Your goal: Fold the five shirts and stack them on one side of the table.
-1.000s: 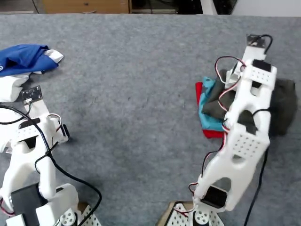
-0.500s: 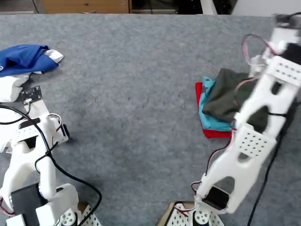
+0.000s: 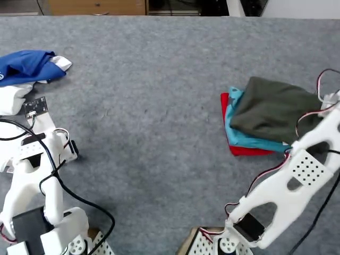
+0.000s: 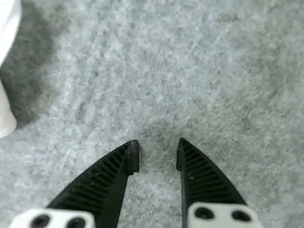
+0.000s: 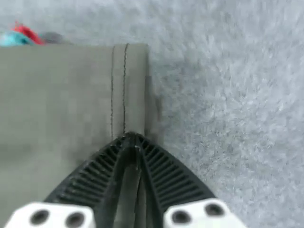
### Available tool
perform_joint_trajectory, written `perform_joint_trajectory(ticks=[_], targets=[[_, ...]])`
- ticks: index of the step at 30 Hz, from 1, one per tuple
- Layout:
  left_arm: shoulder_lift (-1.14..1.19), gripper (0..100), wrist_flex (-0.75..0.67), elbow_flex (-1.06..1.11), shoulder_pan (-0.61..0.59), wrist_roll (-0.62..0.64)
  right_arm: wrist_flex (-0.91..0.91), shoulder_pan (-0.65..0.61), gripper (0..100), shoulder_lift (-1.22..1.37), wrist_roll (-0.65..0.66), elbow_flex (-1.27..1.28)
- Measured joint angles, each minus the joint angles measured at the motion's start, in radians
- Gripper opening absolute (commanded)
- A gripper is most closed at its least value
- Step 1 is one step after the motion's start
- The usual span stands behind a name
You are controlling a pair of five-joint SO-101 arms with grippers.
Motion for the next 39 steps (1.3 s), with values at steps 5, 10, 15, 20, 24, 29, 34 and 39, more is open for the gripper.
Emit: perform_joint_trajectory(ticks=[5,10,15,20,24,29,34,39], targets=[[0.000,15,0.000,0.000,0.000,0.000,-0.003,0.000,0.5,0.052,0.011,-0.037],[0.000,15,0.000,0.000,0.000,0.000,0.083,0.000,0.5,0.054,0.014,-0.250],[0.000,15,0.000,0.000,0.000,0.000,0.126,0.009,0.5,0.011,0.014,-0.282],[0.000,15,0.000,0.000,0.000,0.000,0.129,0.051,0.5,-0.117,0.014,-0.278],[0.000,15,0.000,0.000,0.000,0.000,0.129,0.095,0.5,-0.265,0.014,-0.173],[0.000,15,0.000,0.000,0.000,0.000,0.129,0.109,0.5,-0.470,0.040,0.155],[0.000,15,-0.012,0.000,0.000,0.000,0.127,0.104,0.5,-0.675,0.044,0.560],[0.000,15,-0.015,0.000,0.000,0.000,0.055,0.087,0.5,-0.816,0.044,0.870]])
